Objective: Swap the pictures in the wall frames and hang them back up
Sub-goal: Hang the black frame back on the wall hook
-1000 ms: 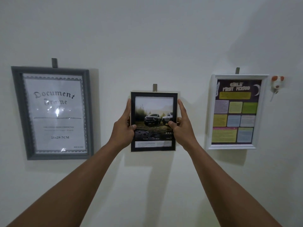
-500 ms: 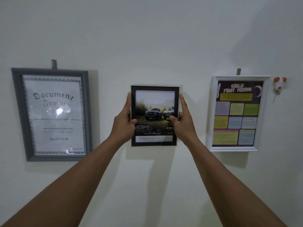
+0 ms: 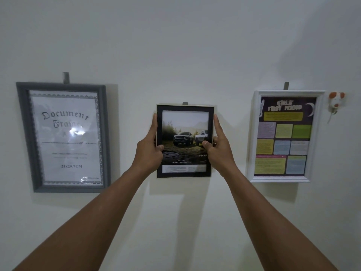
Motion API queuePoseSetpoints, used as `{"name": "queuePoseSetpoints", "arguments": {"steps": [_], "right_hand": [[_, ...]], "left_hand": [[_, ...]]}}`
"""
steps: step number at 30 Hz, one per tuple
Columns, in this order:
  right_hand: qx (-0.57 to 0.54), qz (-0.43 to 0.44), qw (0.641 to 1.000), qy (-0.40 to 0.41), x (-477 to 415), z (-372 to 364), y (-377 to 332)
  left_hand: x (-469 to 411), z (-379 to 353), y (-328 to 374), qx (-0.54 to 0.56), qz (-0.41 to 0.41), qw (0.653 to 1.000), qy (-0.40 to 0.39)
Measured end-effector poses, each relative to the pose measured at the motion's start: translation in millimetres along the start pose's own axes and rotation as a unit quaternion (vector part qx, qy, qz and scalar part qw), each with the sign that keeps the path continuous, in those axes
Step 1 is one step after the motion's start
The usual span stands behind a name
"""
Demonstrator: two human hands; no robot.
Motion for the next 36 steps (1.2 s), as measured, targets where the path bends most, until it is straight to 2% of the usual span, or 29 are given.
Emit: {"name": "queuePoseSetpoints", "arguments": {"steps": [14,24,31,36], "right_hand": [[0.037,0.002,0.998,0.055,6.5,3.2,4.3],[0.05,0.03,0.993,0.101,13.6,5.0,5.9],[0.102,0.044,0.982,0.15,20.5,10.8,-0.4],[0.142,0.049,0.977,0.151,18.6,13.0,-3.1]], "left_hand": [[6.4,-0.2,-0.1,-0.082,-0.011,0.993,0.084],[7.0,0.5,1.6,-0.108,-0.013,0.988,0.105],[8.7,0.2,2.2,-0.106,-0.016,0.988,0.108],[6.2,-2.1,0.5,-0.121,-0.028,0.986,0.113]]}}
Point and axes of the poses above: each hand's wrist, its own x-axis away from the middle knuckle, its own z-axis out of the back of the hand, y = z × x, the point moved 8 cm from there along -x, towards the middle knuckle, and after that the axes turned 2 degrees about z, right-handed, at the moved point
